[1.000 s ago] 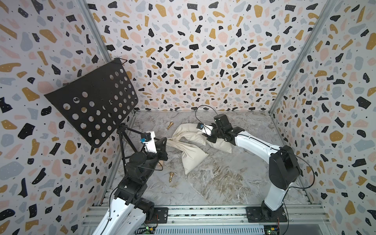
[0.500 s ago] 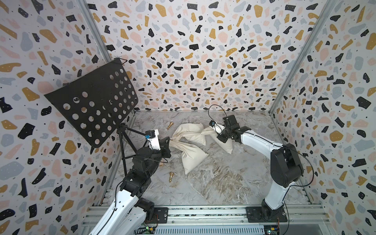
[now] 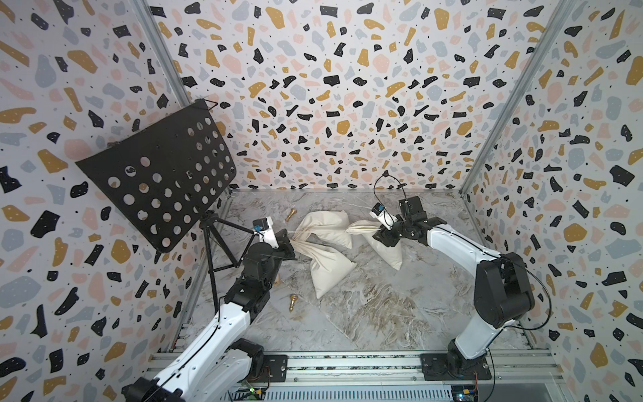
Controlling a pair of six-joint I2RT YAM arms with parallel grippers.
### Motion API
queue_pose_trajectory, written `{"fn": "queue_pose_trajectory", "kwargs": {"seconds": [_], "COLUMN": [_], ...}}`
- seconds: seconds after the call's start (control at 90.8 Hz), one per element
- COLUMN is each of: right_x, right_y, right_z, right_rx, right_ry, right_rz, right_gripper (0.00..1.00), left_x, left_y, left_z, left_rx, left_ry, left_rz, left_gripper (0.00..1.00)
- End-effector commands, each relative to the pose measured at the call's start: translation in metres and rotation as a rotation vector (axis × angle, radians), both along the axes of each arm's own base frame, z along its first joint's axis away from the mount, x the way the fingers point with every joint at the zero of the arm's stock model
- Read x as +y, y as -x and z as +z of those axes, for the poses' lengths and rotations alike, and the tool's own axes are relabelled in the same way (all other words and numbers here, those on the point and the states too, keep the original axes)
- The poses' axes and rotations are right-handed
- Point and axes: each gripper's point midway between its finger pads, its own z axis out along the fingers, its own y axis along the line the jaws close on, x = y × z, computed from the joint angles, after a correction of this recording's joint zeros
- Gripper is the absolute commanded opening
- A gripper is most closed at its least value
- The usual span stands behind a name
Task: Close the soil bag
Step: Place the soil bag at the center of the board.
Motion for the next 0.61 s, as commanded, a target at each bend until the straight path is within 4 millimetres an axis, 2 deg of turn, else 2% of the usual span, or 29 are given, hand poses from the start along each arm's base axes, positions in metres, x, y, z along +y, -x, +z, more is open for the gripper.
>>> {"fn": "queue_pose_trajectory", "kwargs": {"seconds": [0.0, 0.11, 0.231, 0.319, 0.385, 0.429, 0.462, 0.539, 0.595], "right_x": [0.02, 0.021, 0.017, -0.002, -0.036, -0.062, -0.083, -0.135, -0.167], "right_y": [0.011, 0.023, 0.038, 0.025, 0.001, -0.01, -0.016, -0.019, -0.013], "right_z": [0.081, 0.117, 0.138, 0.132, 0.119, 0.106, 0.096, 0.069, 0.049], "right_rx": [-0.085, -0.148, -0.203, -0.264, -0.304, -0.311, -0.313, -0.321, -0.318], "right_ry": [-0.266, -0.352, -0.38, -0.319, -0.236, -0.18, -0.134, -0.044, -0.021], "right_rz": [0.044, 0.055, 0.075, -0.056, -0.296, -0.455, -0.574, -0.835, -0.978], "right_gripper": [0.67, 0.75, 0.8, 0.87, 0.91, 0.95, 0.97, 0.99, 0.99], "left_x": [0.017, 0.021, 0.024, 0.029, 0.034, 0.038, 0.042, 0.052, 0.062], "left_y": [-0.013, -0.02, -0.022, -0.022, -0.022, -0.021, -0.02, -0.015, -0.012], "left_z": [-0.016, -0.053, -0.084, -0.096, -0.096, -0.095, -0.09, -0.073, -0.056], "left_rx": [0.001, 0.103, 0.182, 0.209, 0.211, 0.213, 0.205, 0.167, 0.128], "left_ry": [-0.007, -0.034, -0.031, -0.019, -0.006, -0.008, -0.017, -0.058, -0.107], "left_rz": [0.1, 0.12, 0.128, 0.14, 0.153, 0.164, 0.177, 0.208, 0.239], "left_gripper": [0.0, 0.0, 0.0, 0.0, 0.0, 0.23, 0.34, 0.51, 0.64]}}
